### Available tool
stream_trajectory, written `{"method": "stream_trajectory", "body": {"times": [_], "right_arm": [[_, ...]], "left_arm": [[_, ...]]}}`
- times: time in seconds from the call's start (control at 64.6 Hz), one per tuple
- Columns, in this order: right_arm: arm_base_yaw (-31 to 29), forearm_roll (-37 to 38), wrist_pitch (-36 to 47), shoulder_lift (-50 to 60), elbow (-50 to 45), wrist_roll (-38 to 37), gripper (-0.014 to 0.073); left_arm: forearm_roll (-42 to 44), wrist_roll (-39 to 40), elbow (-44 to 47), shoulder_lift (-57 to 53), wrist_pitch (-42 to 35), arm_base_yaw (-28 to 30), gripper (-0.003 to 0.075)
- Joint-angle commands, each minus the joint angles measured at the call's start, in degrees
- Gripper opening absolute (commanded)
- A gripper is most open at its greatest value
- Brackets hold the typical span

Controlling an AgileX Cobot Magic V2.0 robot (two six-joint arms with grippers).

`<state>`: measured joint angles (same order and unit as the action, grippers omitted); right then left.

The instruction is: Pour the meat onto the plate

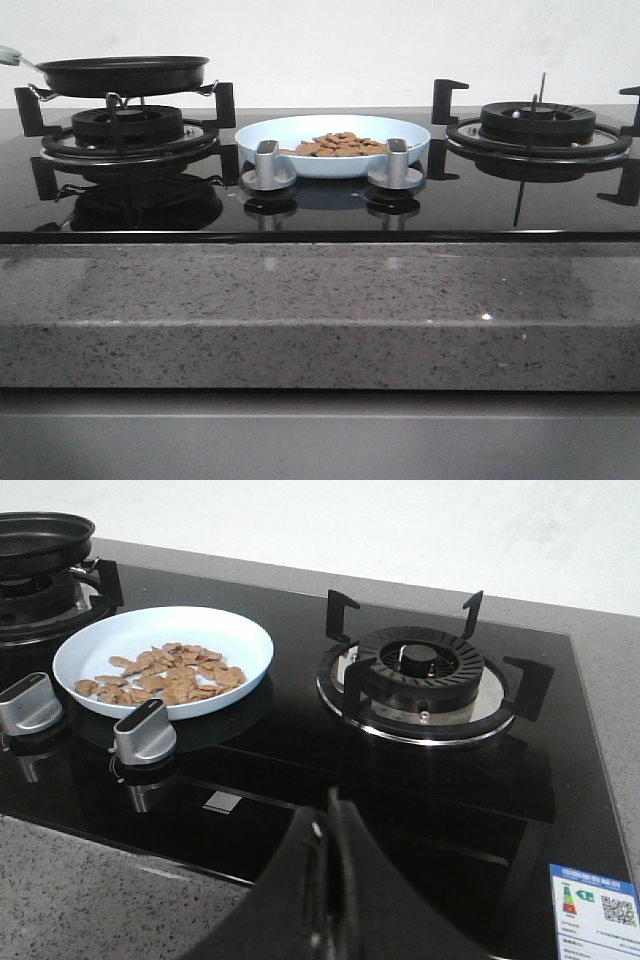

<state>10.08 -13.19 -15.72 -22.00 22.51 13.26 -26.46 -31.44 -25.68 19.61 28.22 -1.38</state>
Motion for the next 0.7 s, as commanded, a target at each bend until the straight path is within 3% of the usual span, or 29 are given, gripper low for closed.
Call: {"method": "stream_trajectory", "body": {"times": [0.0, 0.062, 0.17, 0.232, 0.402, 0.681], "right_arm": [[-0.3, 0.3, 4.5, -0.2, 1.4, 0.5, -0.0060], [-0.3, 0.3, 4.5, -0.2, 1.4, 0.5, -0.0060], [-0.3, 0.3, 4.5, -0.2, 1.4, 0.5, -0.0060], [-0.3, 0.3, 4.5, -0.2, 1.4, 0.5, -0.0060], [-0.3, 0.3, 4.4, -0.2, 1.4, 0.5, -0.0060], [-0.3, 0.3, 4.4, -0.2, 1.4, 0.5, -0.0060]], "left_arm": [[1.2, 0.8, -0.8, 0.4, -4.8, -0.4, -0.0020], [6.0, 5.2, -0.6, -0.1, -4.9, -0.4, -0.0020], [20.0, 21.8, -0.4, -1.9, -5.4, -0.6, -0.0020], [25.1, 25.8, 0.7, -3.1, -6.2, -1.4, -0.0020], [29.2, 26.2, 6.8, -9.1, -12.2, -5.1, -0.0020], [25.0, 26.1, 18.2, -21.1, -15.0, -3.7, -0.0020]]}}
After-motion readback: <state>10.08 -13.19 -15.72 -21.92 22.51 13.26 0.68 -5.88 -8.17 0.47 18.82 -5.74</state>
